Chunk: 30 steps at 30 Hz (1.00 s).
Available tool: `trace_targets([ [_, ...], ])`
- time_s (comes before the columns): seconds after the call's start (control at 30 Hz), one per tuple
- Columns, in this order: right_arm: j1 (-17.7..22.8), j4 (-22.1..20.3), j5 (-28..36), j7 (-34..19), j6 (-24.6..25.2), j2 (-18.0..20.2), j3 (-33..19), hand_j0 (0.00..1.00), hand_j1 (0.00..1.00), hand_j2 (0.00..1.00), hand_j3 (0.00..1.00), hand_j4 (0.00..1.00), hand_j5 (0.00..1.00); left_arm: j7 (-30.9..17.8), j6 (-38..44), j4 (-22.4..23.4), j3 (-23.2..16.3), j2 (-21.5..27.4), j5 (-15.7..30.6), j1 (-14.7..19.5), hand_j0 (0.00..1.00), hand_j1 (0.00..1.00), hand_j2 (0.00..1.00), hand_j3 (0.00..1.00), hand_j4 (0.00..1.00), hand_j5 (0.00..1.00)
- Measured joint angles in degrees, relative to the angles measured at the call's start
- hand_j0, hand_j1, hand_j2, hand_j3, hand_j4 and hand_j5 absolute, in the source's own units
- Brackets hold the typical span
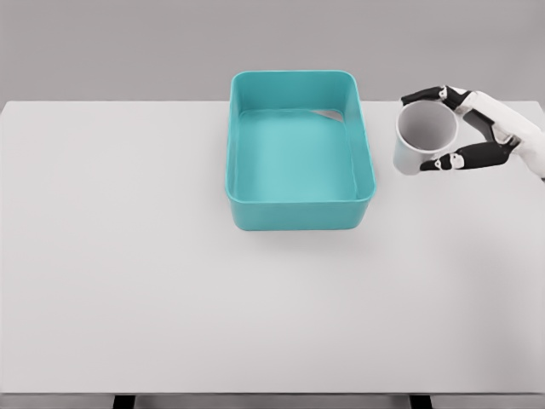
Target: Put the paper cup into the basket with your right arm
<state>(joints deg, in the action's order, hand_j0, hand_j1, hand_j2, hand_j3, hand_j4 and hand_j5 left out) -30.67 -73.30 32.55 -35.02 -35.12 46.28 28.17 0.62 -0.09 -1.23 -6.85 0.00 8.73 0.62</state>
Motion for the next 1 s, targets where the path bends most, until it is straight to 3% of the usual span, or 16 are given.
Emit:
trace_targets([
  [0.3,-1.9,2.9,-0.9,0.0,0.0,-3.8,-0.5,0.79,0.79,0.79,0.79,0.79,0.79,0.0,0.0,0.0,0.0,0.0,0.0,0.0,1.0,1.0,1.0,1.0,1.0,1.0],
  [1.0,-6.2,3.9,-7.2,0.0,2.0,-13.2,-0.5,0.76,0.76,0.76,0.76,0.76,0.76,0.0,0.0,0.0,0.0,0.0,0.0,0.0,1.0,1.0,1.0,1.0,1.0,1.0],
])
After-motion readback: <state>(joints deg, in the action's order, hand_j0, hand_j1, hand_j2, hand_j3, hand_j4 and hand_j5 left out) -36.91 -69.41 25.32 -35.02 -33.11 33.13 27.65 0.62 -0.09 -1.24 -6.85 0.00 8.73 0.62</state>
